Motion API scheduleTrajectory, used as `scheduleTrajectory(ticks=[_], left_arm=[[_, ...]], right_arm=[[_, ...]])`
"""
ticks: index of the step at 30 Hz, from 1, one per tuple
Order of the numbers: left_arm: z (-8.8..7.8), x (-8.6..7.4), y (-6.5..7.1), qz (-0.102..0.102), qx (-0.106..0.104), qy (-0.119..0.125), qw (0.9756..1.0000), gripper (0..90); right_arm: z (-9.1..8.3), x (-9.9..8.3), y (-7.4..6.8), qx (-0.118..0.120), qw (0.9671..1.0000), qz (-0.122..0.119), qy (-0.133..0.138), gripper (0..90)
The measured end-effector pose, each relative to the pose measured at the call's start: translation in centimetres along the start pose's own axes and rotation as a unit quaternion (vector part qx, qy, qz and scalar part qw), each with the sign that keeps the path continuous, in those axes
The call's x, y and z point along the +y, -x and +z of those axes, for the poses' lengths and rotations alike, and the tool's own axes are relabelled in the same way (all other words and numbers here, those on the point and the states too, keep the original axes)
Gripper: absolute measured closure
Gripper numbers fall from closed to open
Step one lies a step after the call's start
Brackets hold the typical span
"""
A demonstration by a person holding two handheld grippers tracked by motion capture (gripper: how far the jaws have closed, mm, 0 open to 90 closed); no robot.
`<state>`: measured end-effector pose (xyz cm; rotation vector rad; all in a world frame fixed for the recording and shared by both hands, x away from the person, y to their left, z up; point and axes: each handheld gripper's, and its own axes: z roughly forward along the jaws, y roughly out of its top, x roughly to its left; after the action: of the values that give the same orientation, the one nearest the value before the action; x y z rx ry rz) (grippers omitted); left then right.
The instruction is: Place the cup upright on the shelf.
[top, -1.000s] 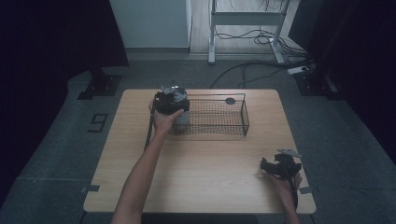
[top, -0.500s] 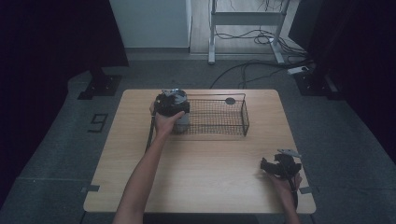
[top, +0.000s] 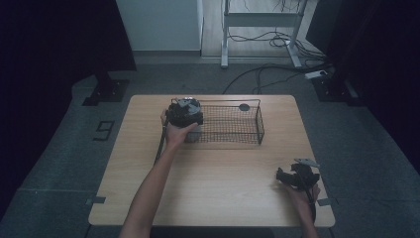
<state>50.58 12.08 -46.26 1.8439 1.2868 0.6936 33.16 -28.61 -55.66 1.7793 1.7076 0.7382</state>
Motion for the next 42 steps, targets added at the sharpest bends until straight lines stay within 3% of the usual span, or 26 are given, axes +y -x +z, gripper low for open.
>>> scheduleTrajectory(ticks=[10, 16, 21, 29, 34, 39, 42], left_arm=[[-0.1, -0.3, -0.2, -0.011, -0.003, 0.008, 0.9999, 3.2], [-0.4, -0.1, -0.2, -0.002, 0.000, 0.017, 0.9998, 2.3], [-1.8, 0.6, -0.5, -0.020, -0.021, 0.047, 0.9985, 0.2], [-3.9, 1.1, -0.8, -0.029, -0.039, 0.058, 0.9971, 0.0], [-5.0, 1.2, -0.9, -0.017, -0.051, 0.059, 0.9968, 0.1], [-6.3, 1.0, -0.9, -0.022, -0.068, 0.066, 0.9953, 1.2], [-7.2, 0.5, -0.9, -0.011, -0.067, 0.065, 0.9956, 1.2]], right_arm=[[0.0, 0.0, 0.0, 0.000, 1.0000, 0.000, 0.000, 2.9], [0.0, 0.0, 0.0, 0.000, 1.0000, 0.000, 0.000, 2.9], [0.0, 0.0, 0.0, 0.000, 1.0000, 0.000, 0.000, 2.9], [0.0, 0.0, 0.0, 0.000, 1.0000, 0.000, 0.000, 2.9], [0.0, 0.0, 0.0, 0.000, 1.0000, 0.000, 0.000, 2.9], [0.0, 0.0, 0.0, 0.000, 1.0000, 0.000, 0.000, 2.9], [0.0, 0.0, 0.0, 0.000, 1.0000, 0.000, 0.000, 2.9]])
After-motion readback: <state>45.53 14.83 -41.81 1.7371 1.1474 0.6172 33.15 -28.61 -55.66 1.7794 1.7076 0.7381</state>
